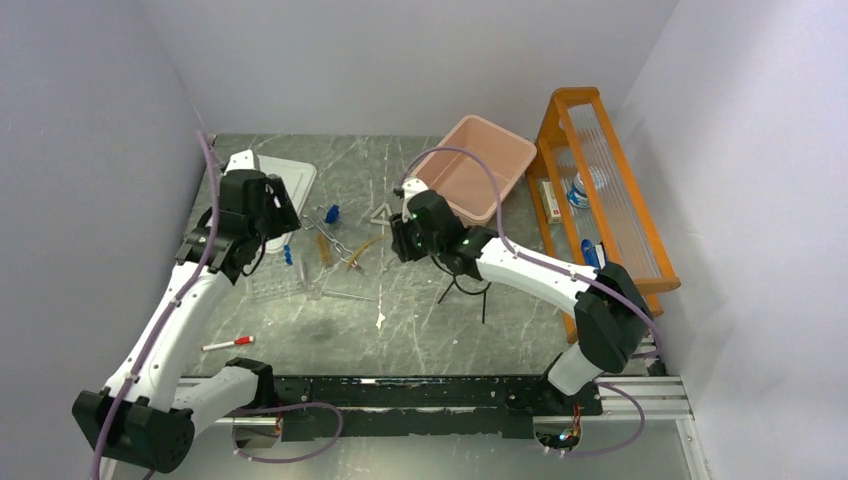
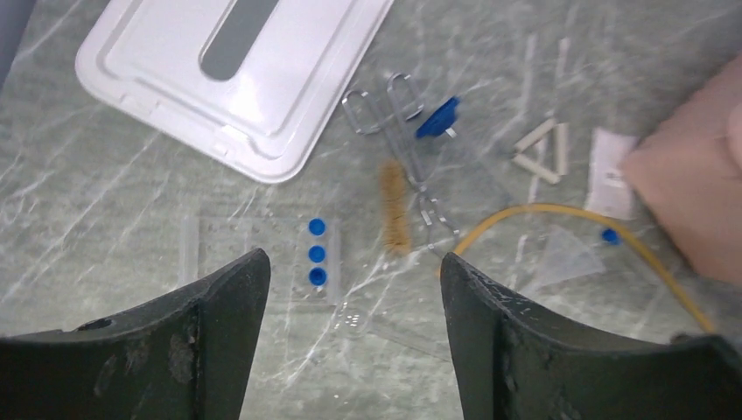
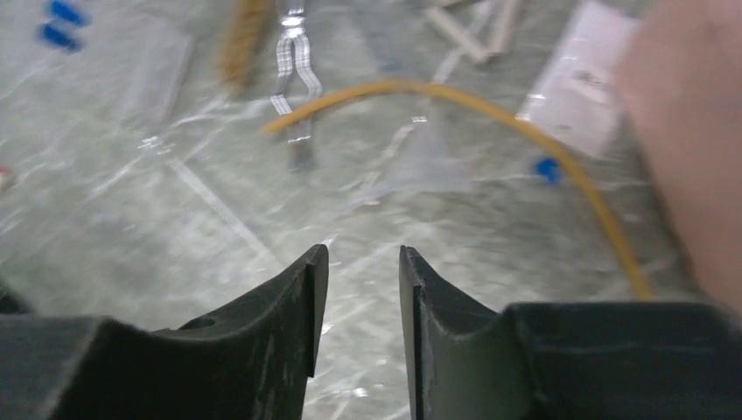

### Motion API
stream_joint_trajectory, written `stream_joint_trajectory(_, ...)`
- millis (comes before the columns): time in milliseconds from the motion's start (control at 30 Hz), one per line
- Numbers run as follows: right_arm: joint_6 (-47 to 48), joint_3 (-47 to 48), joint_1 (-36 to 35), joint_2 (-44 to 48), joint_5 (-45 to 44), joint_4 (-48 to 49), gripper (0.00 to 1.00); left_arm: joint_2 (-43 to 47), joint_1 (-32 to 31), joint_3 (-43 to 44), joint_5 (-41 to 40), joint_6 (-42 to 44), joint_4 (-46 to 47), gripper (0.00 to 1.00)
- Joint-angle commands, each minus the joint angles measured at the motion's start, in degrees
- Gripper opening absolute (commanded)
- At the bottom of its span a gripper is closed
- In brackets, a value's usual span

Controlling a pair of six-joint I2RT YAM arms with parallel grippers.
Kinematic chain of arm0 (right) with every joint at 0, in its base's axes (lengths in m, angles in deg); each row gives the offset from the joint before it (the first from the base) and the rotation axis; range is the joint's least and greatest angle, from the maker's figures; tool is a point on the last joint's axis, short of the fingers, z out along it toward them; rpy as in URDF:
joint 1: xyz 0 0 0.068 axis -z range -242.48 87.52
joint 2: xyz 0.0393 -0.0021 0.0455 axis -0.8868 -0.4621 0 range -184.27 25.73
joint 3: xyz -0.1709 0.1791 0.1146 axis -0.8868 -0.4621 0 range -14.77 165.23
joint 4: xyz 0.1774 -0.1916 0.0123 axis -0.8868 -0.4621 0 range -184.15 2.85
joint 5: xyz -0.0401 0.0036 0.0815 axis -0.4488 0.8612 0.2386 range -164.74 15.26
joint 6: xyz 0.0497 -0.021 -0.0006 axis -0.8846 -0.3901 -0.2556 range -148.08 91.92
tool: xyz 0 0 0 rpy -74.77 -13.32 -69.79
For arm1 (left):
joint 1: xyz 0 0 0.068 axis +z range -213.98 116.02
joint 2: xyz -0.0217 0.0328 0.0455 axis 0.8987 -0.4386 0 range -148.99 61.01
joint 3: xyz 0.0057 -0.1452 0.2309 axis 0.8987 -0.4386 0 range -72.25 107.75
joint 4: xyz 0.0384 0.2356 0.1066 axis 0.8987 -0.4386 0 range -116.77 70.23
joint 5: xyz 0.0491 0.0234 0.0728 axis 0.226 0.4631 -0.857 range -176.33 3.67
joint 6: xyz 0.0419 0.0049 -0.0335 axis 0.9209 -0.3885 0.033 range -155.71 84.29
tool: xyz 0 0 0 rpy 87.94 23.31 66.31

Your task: Organize the chemistry lab equipment

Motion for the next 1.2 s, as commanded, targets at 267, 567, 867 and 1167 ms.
stream_joint_trajectory(267,22.28,8.3,7.16,-10.48,-12.44,-13.19,0.39,0.85,0.46,3.86,17.72,0.46,3.72,0.75)
stream_joint_trajectory(567,21.55,15.02,7.8,-21.53,-14.96,-16.43,0.47,-1.29,0.46,3.39,20.2,-0.61,5.72,0.74)
stream_joint_trajectory(867,23.13,13.24,10.72,-23.65,-7.98,-12.74,0.45,-1.58,0.46,4.26,19.25,0.15,5.54,0.72)
stream_joint_trajectory(1167,24.22,12.56,11.5,-25.71,-0.96,-13.63,0.45,-2.72,0.46,5.0,19.25,0.38,5.33,0.71)
